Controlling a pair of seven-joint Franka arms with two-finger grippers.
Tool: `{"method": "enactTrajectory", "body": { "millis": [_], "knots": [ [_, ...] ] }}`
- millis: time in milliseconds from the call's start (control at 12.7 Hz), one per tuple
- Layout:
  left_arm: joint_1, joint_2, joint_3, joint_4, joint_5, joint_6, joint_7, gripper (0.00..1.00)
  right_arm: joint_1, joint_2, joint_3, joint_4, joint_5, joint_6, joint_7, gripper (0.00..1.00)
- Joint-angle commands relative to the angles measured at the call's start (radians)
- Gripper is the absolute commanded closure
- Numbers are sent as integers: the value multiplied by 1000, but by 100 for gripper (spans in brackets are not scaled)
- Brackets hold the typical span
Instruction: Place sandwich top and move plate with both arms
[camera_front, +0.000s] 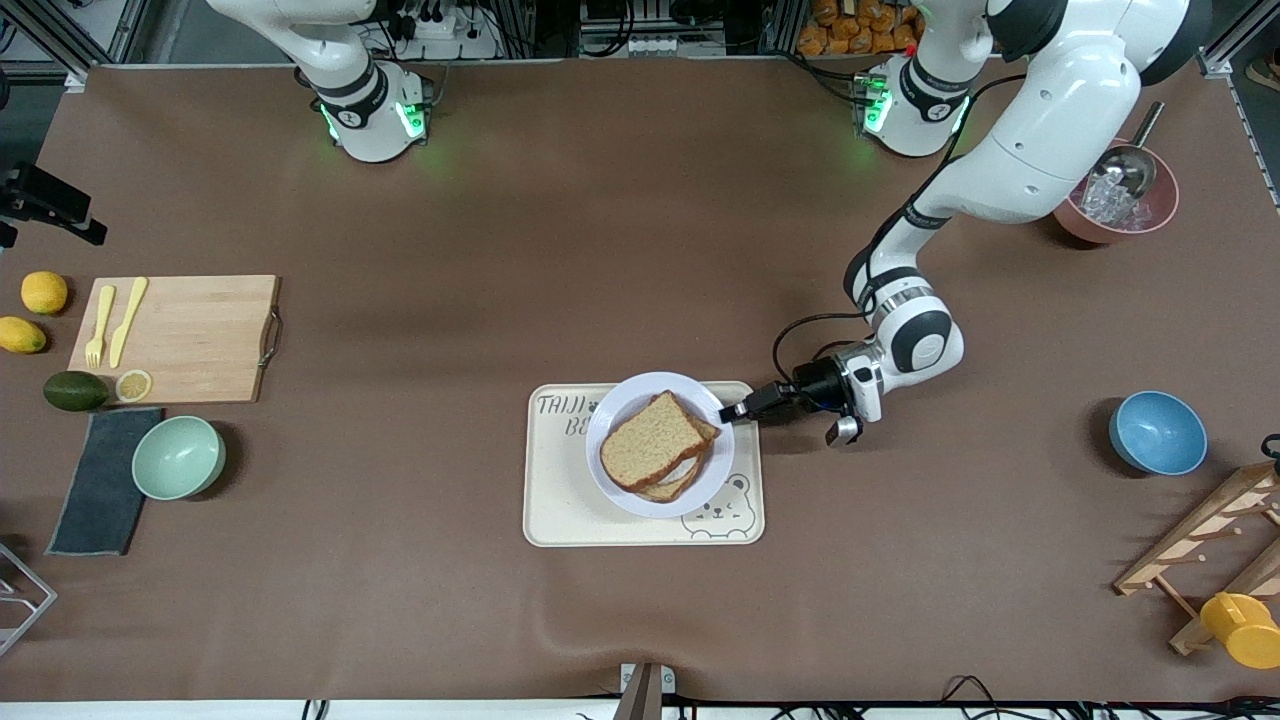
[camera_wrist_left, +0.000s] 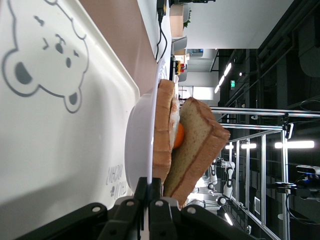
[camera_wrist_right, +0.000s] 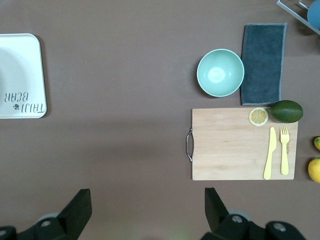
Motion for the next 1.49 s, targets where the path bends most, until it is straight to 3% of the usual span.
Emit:
{"method": "enactTrajectory", "body": {
  "millis": [0, 785, 1414],
  "knots": [
    [-10, 28, 6, 51, 24, 17, -25, 100, -3, 10, 3, 16, 7, -3, -10, 0],
    [-13, 124, 10, 138, 50, 28, -13, 100, 0, 10, 3, 13, 7, -5, -10, 0],
    [-26, 158, 13, 155, 64, 29, -10, 100, 7, 10, 3, 11, 7, -5, -10, 0]
  ]
}}
